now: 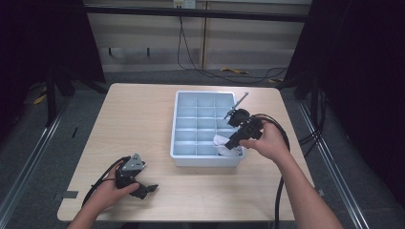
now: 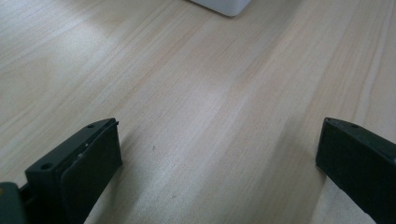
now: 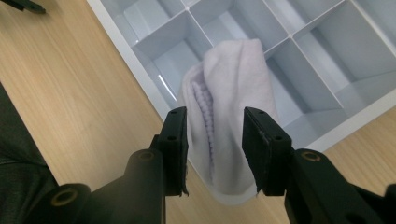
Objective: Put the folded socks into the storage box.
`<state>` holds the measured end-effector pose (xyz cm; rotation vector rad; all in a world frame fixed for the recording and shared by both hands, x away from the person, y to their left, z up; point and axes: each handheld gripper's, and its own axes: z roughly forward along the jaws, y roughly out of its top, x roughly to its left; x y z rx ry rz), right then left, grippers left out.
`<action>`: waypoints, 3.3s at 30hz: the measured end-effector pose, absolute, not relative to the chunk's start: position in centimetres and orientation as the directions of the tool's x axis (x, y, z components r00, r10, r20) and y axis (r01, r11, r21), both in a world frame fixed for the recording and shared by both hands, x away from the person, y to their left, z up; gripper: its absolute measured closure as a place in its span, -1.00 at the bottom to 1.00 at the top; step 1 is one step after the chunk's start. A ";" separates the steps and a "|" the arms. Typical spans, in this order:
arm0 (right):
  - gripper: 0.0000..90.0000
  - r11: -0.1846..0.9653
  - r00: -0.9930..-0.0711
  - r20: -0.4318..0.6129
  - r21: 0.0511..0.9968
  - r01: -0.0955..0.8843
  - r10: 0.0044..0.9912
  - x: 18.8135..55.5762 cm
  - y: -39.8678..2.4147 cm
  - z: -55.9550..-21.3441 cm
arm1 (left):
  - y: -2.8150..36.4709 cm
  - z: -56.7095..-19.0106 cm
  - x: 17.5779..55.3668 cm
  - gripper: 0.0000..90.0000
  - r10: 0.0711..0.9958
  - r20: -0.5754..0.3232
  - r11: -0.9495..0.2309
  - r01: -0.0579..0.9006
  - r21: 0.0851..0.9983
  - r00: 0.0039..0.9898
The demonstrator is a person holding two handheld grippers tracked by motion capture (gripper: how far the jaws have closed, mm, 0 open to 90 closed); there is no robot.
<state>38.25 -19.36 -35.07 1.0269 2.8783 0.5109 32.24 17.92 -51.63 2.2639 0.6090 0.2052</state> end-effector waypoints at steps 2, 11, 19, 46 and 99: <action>0.32 0.726 -0.780 0.066 0.323 0.607 0.622 38.4 -19.2 -34.7 | 17.9 -51.6 32.2 -1.00 0.490 -0.046 -0.585 0.367 0.723 0.870; 0.46 0.717 -0.769 0.079 0.313 0.623 0.634 39.4 -18.3 -34.0 | 17.9 -51.6 32.2 -1.00 0.489 -0.044 -0.586 0.365 0.723 0.871; 0.78 0.724 -0.765 0.057 0.284 0.629 0.642 40.0 -17.6 -34.5 | 17.9 -51.6 32.2 -1.00 0.489 -0.043 -0.587 0.365 0.723 0.871; 1.00 0.746 -0.771 0.080 0.207 0.633 0.632 40.3 -17.0 -37.3 | 17.9 -51.6 32.2 -1.00 0.485 -0.040 -0.591 0.361 0.721 0.873; 1.00 0.743 -0.762 0.093 0.175 0.646 0.641 39.7 -18.4 -39.6 | 17.9 -51.6 32.2 -1.00 0.484 -0.042 -0.591 0.362 0.721 0.874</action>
